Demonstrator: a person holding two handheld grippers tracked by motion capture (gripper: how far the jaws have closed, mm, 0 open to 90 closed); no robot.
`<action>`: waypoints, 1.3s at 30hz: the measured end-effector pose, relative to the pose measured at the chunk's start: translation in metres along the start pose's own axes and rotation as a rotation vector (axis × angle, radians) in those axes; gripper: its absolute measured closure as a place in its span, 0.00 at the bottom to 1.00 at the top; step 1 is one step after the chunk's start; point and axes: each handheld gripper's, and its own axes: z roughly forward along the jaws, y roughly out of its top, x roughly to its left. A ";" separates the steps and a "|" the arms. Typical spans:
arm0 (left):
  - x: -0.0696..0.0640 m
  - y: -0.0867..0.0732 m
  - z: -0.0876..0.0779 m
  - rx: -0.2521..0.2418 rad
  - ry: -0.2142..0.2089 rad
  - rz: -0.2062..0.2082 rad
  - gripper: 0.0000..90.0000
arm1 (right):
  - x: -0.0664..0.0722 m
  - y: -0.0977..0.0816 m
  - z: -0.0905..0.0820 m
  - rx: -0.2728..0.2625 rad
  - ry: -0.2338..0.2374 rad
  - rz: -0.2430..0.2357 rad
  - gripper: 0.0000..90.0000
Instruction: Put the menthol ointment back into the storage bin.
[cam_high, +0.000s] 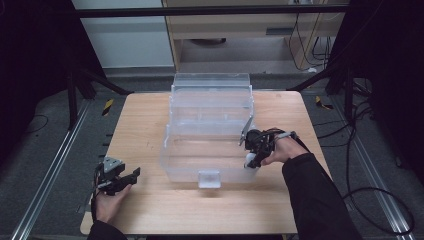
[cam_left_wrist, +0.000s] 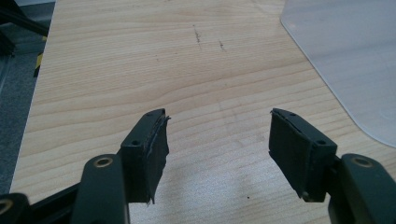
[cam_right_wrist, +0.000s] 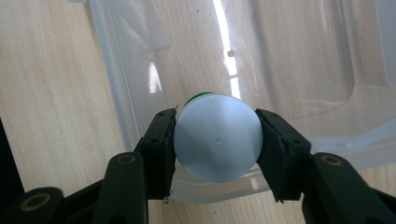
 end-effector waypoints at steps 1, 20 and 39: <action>0.000 0.000 0.000 0.000 0.000 0.000 0.41 | 0.000 0.000 0.001 0.001 0.001 0.002 0.56; 0.000 0.000 0.000 0.000 0.000 0.000 0.41 | -0.001 0.000 0.008 0.013 0.012 0.002 0.56; 0.000 0.000 0.000 0.000 0.001 -0.001 0.41 | -0.002 -0.003 0.015 0.010 0.025 0.010 0.56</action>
